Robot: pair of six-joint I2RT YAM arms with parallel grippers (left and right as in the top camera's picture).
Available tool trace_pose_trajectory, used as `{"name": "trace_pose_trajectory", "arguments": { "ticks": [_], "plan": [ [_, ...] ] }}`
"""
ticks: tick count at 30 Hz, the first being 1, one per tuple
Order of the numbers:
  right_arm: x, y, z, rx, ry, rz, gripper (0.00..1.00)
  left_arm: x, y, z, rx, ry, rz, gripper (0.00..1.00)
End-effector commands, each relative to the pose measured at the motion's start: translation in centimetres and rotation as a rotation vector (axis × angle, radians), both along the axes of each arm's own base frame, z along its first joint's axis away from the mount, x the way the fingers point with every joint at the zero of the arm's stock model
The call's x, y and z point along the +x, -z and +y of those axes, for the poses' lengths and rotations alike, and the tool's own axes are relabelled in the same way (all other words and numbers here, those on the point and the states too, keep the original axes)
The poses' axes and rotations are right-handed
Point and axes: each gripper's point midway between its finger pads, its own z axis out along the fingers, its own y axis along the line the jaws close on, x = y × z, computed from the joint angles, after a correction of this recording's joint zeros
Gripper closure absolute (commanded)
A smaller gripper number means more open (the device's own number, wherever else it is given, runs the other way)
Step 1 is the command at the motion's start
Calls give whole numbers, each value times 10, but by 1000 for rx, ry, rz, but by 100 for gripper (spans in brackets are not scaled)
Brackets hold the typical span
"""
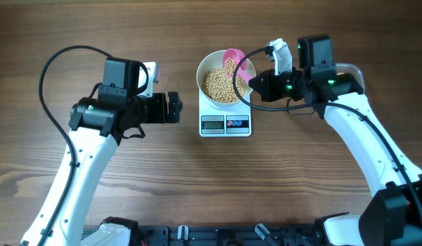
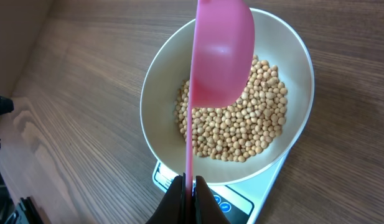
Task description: Scoop item into bowl and weigh 150g on scale
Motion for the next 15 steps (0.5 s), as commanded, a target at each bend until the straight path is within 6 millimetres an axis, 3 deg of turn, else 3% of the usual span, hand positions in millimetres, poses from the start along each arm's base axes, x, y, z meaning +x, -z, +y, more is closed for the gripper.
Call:
{"name": "trace_pose_trajectory", "arguments": {
  "ticks": [1,15],
  "plan": [
    [4,-17,1,1,-1,-51,96,4,-7,2,-4,-12,-18,0],
    [1,-13,7,-27,-25,-59,96,4,-7,1,-4,-11,-18,0]
  ]
}}
